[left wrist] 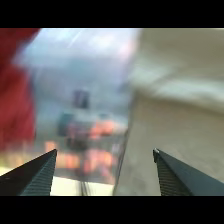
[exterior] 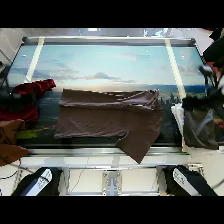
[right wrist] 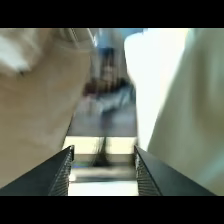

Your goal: Fold the shirts.

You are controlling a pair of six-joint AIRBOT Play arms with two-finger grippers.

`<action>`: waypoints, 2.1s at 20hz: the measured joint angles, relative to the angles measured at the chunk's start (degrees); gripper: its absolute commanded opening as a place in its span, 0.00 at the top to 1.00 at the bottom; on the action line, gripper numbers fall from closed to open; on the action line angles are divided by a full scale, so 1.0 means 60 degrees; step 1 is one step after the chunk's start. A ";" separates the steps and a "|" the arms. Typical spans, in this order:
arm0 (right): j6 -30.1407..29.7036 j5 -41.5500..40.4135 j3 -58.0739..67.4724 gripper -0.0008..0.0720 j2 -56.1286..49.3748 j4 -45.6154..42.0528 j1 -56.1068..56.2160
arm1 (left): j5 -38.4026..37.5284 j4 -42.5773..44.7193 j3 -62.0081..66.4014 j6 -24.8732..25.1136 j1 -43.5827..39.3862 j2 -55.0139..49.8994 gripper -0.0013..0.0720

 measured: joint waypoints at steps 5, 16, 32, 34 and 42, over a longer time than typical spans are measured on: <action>0.1078 -0.0787 -0.5122 0.51 0.1945 0.2550 -0.1785 | 0.1275 -0.2375 -0.4659 -0.1694 0.2131 0.2703 0.41; 0.0324 -0.1752 -0.6153 0.43 0.1468 0.6466 -0.2426 | 0.2171 -0.5431 -0.6535 -0.1330 0.2561 0.1013 0.41; 0.0211 -0.0991 -0.4007 0.43 0.1446 0.5931 -0.2437 | 0.0481 -0.4594 -0.5719 -0.0674 0.3748 0.1541 0.42; 0.0197 -0.0951 -0.3971 0.43 0.1446 0.5872 -0.2437 | 0.0357 -0.4543 -0.5825 -0.0685 0.3756 0.1315 0.42; 0.0193 -0.0951 -0.3942 0.43 0.1446 0.5818 -0.2437 | 0.0721 -0.5610 -0.5949 0.0189 0.2885 -0.0539 0.55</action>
